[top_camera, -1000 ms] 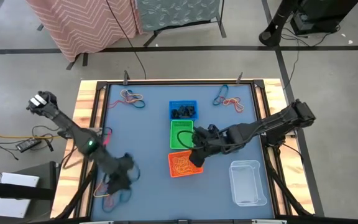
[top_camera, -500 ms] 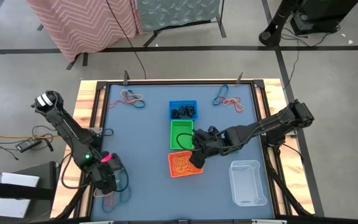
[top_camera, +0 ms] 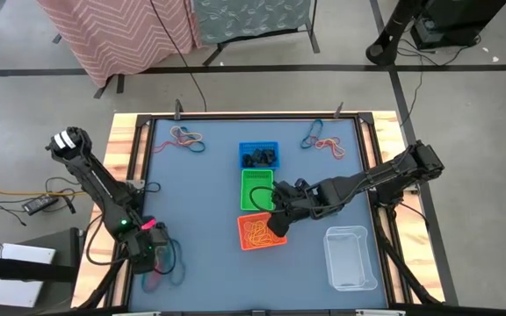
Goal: Sort rubber bands into baskets
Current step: Put the yellow rubber band into the orange bin
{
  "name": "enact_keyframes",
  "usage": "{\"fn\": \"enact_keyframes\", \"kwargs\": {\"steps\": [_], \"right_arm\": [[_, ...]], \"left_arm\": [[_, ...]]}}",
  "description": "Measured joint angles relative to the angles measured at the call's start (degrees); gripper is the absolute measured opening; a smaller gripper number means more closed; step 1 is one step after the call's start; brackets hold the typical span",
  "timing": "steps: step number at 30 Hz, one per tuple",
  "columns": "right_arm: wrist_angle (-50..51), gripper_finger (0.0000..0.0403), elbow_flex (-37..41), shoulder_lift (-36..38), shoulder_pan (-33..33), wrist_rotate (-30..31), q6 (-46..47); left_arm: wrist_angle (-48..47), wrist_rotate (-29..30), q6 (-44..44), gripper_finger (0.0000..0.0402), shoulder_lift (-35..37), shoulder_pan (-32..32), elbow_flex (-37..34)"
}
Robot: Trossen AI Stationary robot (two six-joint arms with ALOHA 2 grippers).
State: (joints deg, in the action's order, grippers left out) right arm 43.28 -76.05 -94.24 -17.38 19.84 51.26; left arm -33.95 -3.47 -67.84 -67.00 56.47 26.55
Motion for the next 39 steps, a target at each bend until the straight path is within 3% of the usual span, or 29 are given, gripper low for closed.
{"fn": "enact_keyframes", "kwargs": {"steps": [4,8,12,16,23,33,39], "right_arm": [[0.0,0.0251,0.0,0.0,0.0,0.0,0.2],[-0.1,0.0251,0.0,0.0,0.0,0.0,0.2],[-0.1,0.0251,0.0,0.0,0.7,0.2,0.1],[-0.2,0.0251,0.0,0.0,1.1,0.2,0.0],[-0.1,0.0251,0.0,0.0,1.1,0.2,0.0],[-0.1,0.0251,0.0,0.0,1.1,0.2,0.2],[-0.1,0.0251,0.0,0.0,1.1,0.2,0.2]], "left_arm": [[-1.6,-0.3,0.8,0.0163,-0.1,0.0,1.9],[-1.5,0.9,5.7,0.0163,0.1,-0.1,8.2],[-12.7,5.6,9.1,0.0163,0.1,-0.1,13.3],[-20.2,6.7,9.1,0.0163,0.1,-0.1,12.6],[-10.6,3.1,11.9,0.0163,0.1,0.0,6.7],[-7.6,0.7,12.0,0.0161,0.2,-0.1,0.9],[-4.7,0.3,10.8,0.0108,-0.2,0.0,1.4]]}}
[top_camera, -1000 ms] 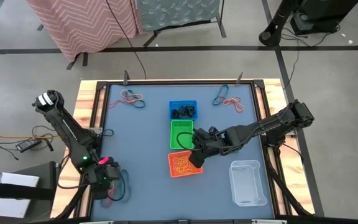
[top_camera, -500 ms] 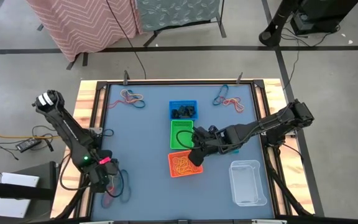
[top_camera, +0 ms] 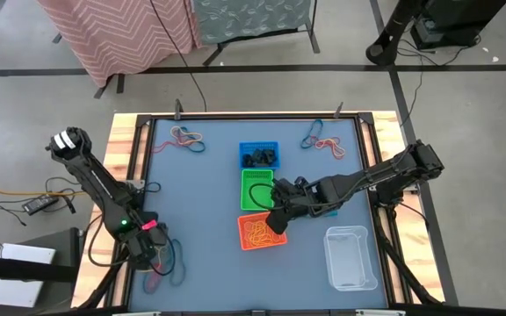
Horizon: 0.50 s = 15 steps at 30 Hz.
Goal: Sort rubber bands into baskets
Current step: Put the yellow rubber band into the orange bin
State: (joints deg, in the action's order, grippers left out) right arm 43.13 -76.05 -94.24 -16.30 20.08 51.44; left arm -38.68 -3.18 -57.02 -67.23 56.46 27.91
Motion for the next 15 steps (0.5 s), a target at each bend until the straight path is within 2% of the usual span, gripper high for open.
{"fn": "enact_keyframes", "kwargs": {"steps": [4,10,12,15], "right_arm": [[0.0,0.0251,0.0,0.0,0.0,0.5,0.0],[0.0,0.0251,0.0,0.0,0.0,1.5,0.0],[0.1,0.0251,0.0,0.0,0.0,1.5,0.0],[0.3,0.0251,0.0,0.0,0.0,1.5,0.0]], "left_arm": [[0.3,0.3,0.2,0.0070,-1.5,0.7,0.2],[0.7,-0.5,1.5,0.0035,-6.2,1.2,0.8],[0.5,-0.6,1.4,0.0012,-6.6,1.2,1.4],[-1.3,0.7,0.9,0.0004,-5.9,0.6,3.6]]}}
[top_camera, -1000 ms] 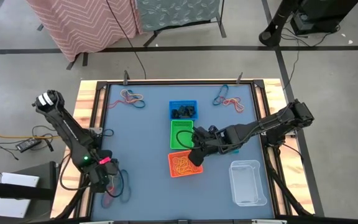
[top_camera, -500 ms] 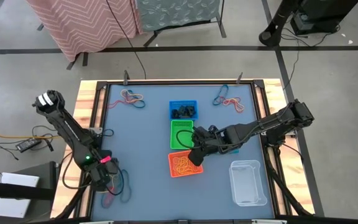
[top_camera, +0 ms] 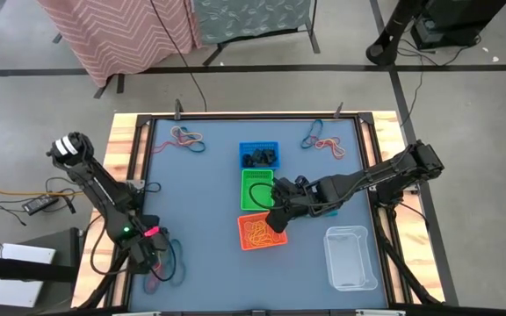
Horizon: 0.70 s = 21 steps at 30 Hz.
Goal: Sort rubber bands into baskets
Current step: Put the yellow rubber band into the orange bin
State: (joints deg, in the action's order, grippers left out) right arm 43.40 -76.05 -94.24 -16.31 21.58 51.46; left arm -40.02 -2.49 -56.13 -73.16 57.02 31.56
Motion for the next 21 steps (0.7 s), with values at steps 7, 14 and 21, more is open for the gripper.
{"fn": "enact_keyframes", "kwargs": {"steps": [7,14,21], "right_arm": [[0.2,0.0251,0.0,0.0,0.0,1.4,-0.2],[0.2,0.0251,0.0,0.0,0.0,1.3,-0.2],[0.1,0.0251,0.0,0.0,-0.2,1.3,-0.2]], "left_arm": [[-10.9,6.7,-1.2,0.0002,5.4,-0.7,9.7],[-18.5,11.4,0.8,0.0001,7.9,-0.9,18.5],[-5.8,6.7,-8.8,0.0033,7.1,-1.0,10.4]]}}
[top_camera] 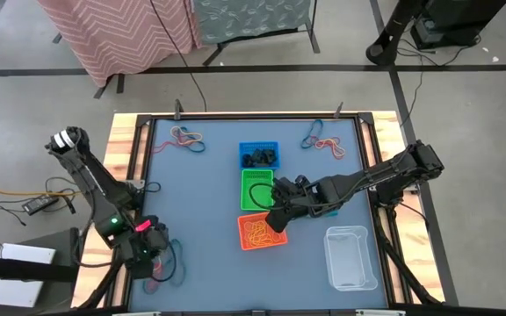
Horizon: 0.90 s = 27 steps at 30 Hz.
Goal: Sort rubber bands into baskets
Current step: Put the yellow rubber band into the orange bin
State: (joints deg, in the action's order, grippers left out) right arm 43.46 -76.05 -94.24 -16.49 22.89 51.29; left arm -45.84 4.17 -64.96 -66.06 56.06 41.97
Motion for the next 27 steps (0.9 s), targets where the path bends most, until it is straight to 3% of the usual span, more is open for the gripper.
{"fn": "enact_keyframes", "kwargs": {"steps": [9,13,16,20,27], "right_arm": [[-0.1,0.0251,0.0,0.0,-0.2,0.0,0.2],[-0.1,0.0251,0.0,0.0,-0.2,0.2,0.1],[-0.1,0.0251,0.0,0.0,-0.2,1.1,0.0],[-0.4,0.0251,0.2,0.0,-0.2,1.3,-0.2],[-1.9,0.0251,3.5,0.0,-0.2,0.3,1.1]], "left_arm": [[7.6,-4.0,-32.9,0.0129,0.0,-0.2,-6.6],[10.5,-4.3,-44.0,0.0147,0.0,-0.2,-8.5],[17.8,-3.2,-52.2,0.0149,-0.5,-0.2,-10.7],[26.3,-0.3,-55.7,0.0149,-3.2,-0.2,-11.5],[15.3,0.4,-56.4,0.0142,-6.0,-0.2,-7.7]]}}
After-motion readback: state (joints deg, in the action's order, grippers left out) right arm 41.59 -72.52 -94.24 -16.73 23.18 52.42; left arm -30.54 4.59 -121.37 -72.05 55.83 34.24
